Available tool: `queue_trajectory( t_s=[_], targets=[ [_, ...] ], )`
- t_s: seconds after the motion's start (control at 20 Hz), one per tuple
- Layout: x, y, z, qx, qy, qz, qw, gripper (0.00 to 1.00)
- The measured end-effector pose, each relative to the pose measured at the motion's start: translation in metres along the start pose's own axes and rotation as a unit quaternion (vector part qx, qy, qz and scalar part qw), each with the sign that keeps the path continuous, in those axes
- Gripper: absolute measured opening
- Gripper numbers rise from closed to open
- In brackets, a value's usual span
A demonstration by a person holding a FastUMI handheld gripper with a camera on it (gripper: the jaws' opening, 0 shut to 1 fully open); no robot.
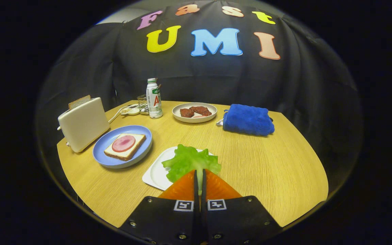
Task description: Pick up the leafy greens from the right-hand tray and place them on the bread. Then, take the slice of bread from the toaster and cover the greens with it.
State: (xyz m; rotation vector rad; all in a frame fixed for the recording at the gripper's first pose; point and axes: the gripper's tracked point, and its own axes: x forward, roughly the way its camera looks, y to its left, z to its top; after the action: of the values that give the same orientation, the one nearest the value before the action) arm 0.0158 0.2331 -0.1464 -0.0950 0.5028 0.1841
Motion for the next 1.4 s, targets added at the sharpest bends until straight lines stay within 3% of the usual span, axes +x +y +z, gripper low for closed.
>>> queue_trajectory(
  t_s=[0.55,1.4],
  targets=[
    [-0.006,0.016,0.033,0.008,-0.028,-0.013,0.999,0.01],
    [-0.002,0.093,0.064,0.011,-0.056,0.027,0.998,0.01]
  ],
)
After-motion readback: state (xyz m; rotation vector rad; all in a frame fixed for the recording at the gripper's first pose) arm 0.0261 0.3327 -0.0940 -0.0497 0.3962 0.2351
